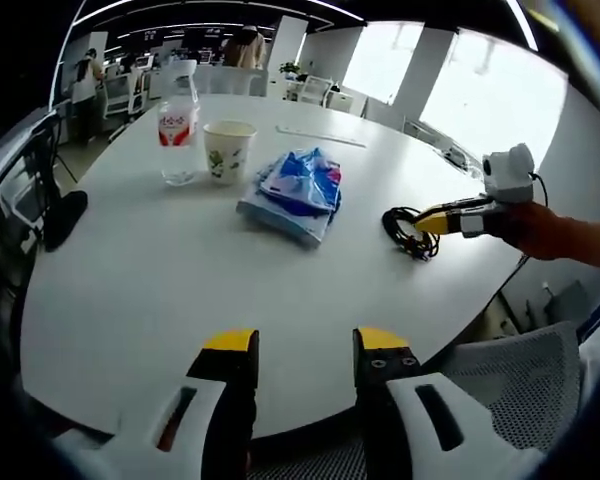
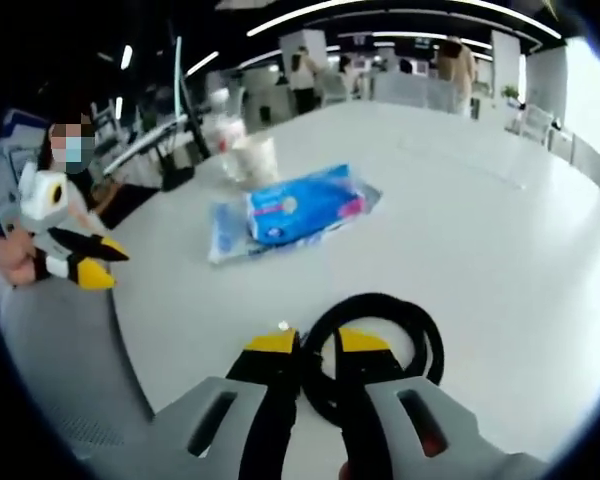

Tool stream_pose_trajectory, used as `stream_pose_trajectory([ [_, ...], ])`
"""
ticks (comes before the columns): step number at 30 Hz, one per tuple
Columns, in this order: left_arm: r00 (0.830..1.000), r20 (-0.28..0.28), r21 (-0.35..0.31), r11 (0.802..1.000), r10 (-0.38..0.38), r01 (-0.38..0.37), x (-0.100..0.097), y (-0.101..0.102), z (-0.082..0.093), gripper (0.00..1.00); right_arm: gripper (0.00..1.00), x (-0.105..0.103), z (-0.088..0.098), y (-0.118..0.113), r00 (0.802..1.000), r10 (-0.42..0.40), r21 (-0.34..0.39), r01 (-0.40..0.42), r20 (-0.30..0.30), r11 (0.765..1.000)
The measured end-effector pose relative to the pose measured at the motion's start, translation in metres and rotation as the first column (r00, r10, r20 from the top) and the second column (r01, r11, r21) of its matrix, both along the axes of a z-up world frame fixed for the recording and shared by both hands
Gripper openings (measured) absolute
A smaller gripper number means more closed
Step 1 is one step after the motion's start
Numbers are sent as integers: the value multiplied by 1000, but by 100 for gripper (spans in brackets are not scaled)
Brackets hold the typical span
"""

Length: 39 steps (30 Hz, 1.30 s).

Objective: Arrange the tabletop items into an orderly group along one side of the table until the central work area is clear of visible clutter.

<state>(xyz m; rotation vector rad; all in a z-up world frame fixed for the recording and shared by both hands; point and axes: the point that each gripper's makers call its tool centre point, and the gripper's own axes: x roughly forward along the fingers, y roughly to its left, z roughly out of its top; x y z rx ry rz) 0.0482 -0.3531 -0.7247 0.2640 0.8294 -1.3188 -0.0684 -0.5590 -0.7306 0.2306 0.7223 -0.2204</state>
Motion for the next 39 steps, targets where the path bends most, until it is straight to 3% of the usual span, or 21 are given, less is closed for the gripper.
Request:
stream_pose_trajectory([
  [11,1000,-7,5,1000,7,-7,0,1,-1,36,8,30,6,-19,1000,9,-20,-9,21,1000],
  [24,1000,-15,2,1000,16,-16,1,1,-1,35,8,73,6,-40,998,57,-49,-57,3,997],
  [31,1000,-15,-3,1000,26,-26,3,2,0,35,13,102,12,-70,999,-18,-42,20,30,999],
  [37,999,-25,-9,999,42,-43,6,2,0,35,16,118,8,-85,991,-116,66,112,62,991],
  [39,999,-25,-10,999,42,-43,6,2,0,35,16,123,8,-93,990,-125,64,121,72,991],
])
